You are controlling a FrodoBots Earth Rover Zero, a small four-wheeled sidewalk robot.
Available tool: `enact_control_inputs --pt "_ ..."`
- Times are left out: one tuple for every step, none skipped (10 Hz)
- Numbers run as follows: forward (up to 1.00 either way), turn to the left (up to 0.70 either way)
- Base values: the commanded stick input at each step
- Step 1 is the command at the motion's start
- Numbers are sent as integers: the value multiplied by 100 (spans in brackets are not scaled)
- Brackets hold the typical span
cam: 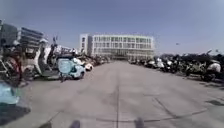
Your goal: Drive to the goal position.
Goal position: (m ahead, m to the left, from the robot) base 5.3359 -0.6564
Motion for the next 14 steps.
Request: enact_control_inputs --pt "100 -38" --pt "100 -13" --pt "100 0" --pt "100 0" --pt "100 0" --pt "100 0" --pt "100 -19" --pt "100 -36" --pt "100 -37" --pt "100 -34" --pt "100 -9" --pt "100 0" --pt "100 0" --pt "100 0"
